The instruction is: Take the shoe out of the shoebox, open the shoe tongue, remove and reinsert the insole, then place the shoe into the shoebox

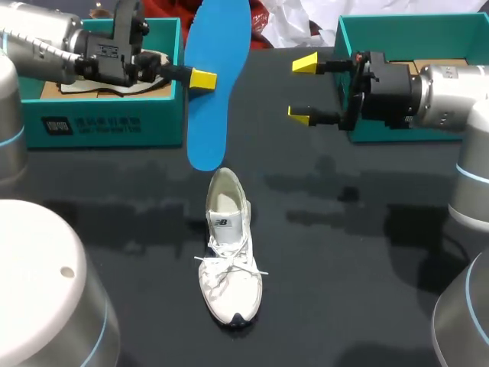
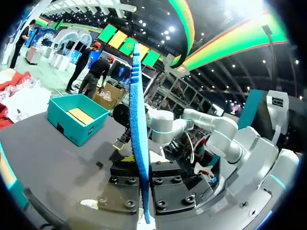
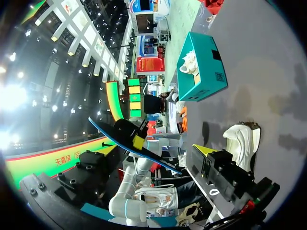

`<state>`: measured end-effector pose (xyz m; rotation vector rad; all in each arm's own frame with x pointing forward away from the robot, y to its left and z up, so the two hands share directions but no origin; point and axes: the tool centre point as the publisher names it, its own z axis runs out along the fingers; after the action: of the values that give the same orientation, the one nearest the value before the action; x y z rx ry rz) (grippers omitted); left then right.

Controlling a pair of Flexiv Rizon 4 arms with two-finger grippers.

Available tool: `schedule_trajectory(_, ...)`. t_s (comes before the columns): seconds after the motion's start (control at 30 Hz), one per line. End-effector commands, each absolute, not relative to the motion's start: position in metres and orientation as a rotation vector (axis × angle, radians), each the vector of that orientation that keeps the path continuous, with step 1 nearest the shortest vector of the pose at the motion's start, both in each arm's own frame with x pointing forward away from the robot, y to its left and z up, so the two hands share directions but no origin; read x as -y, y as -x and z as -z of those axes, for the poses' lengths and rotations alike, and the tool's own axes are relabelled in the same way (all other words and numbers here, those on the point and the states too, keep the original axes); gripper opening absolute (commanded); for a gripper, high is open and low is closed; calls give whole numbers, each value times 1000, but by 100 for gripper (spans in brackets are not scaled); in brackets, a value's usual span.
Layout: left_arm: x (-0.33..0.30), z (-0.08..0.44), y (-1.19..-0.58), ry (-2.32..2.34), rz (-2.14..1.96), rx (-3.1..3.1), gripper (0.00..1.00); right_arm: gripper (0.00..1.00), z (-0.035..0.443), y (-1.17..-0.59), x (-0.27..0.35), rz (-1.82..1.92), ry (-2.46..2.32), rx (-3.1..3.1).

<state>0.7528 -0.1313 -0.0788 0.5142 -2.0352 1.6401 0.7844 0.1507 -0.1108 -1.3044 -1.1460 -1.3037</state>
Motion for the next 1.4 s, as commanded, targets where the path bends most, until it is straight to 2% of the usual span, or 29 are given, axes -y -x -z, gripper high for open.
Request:
schedule_trajectory(0.03, 135, 85, -760, -657, -1509, 1890, 0, 100, 111, -784, -151, 1303, 1307, 1147)
schedule_trajectory(0.83, 140, 118, -772, -1016, -1336, 1602, 0, 100, 101, -779, -144, 1272, 1382, 1236)
schedule_trajectory(1.4, 137, 137, -781, -1122, -1246, 1466, 0, 100, 73, -778, -139, 979, 1677, 1489)
